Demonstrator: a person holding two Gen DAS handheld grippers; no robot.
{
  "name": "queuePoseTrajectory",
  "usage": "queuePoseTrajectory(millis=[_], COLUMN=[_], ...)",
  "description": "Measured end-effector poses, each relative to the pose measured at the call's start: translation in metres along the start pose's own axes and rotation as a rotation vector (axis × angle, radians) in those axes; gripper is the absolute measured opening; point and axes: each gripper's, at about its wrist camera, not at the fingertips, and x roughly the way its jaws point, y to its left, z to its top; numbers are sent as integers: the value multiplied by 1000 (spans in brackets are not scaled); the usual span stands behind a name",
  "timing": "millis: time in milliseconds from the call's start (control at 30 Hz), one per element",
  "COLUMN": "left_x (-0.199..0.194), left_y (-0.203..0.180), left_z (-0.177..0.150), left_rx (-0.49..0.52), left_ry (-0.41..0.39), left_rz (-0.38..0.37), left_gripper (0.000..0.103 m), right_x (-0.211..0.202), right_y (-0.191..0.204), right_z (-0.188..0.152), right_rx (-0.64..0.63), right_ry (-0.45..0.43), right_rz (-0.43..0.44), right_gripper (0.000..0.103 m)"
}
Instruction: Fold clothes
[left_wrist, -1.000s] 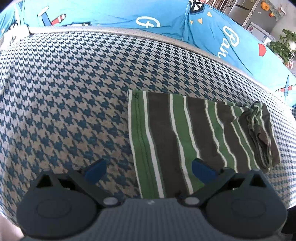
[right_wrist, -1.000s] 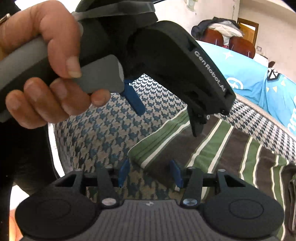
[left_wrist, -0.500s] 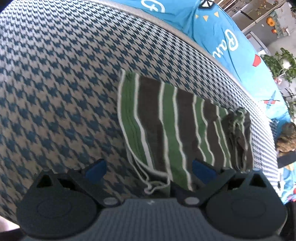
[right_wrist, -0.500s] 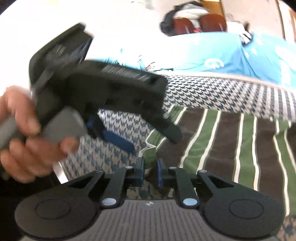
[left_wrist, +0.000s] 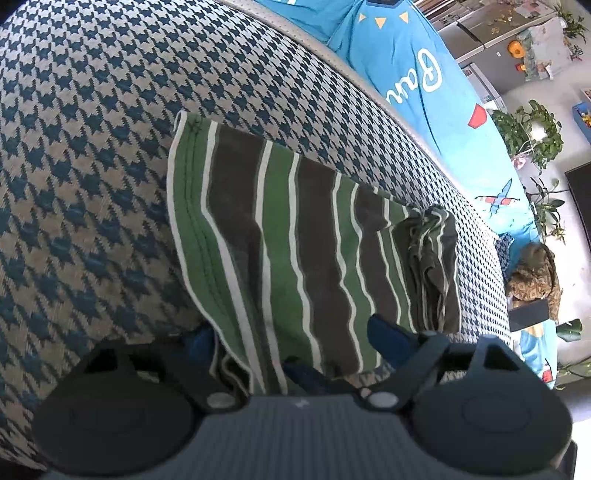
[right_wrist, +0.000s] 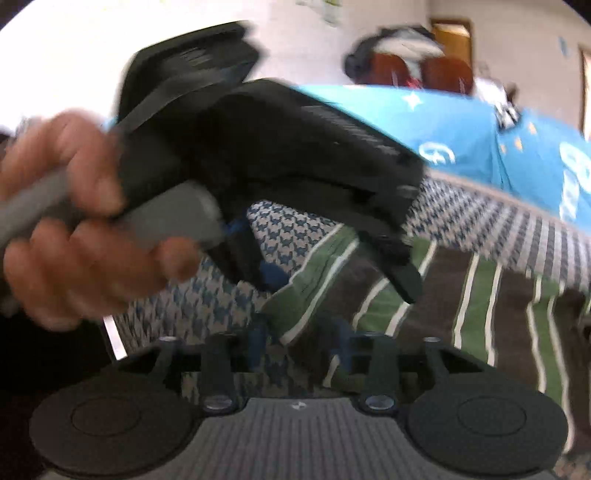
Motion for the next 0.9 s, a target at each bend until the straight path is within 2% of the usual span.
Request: queuePoseTrajectory(millis=[67, 167, 300, 400, 433, 467, 533, 667, 900], left_x=[-1, -3, -4, -4, -3, -4, -3, 1, 9], left_y=[0, 0, 1, 2, 2, 3, 4, 9, 17], left_z=[1, 2, 3, 4, 4, 5, 8, 22, 46], left_rx=[2, -5, -10, -13, -15, -16, -19, -27, -63], left_ry=[5, 2, 1, 5, 7, 6, -3, -54, -107], left_rz=[-7, -16, -28, -28, -28, -27, -12, 53, 47], left_gripper=[85, 85, 85, 85, 85, 85, 87, 90, 88], right_x=[3, 12, 12, 13, 15, 16, 16, 8, -4], right_y=[8, 14, 6, 13, 12, 9, -3, -6, -6], right_z=[-2, -4, -11, -11, -9, -8, -5, 0, 13], right_rx=[-50, -95, -163, -152, -142, -133, -108, -40, -27], right_ry=[3, 10, 10, 1, 0, -2, 3, -14, -44], right_rz=[-10, -25, -114, -143, -147, -152, -161, -154, -150], right_gripper=[54, 55, 55, 53, 45, 29, 12, 9, 9])
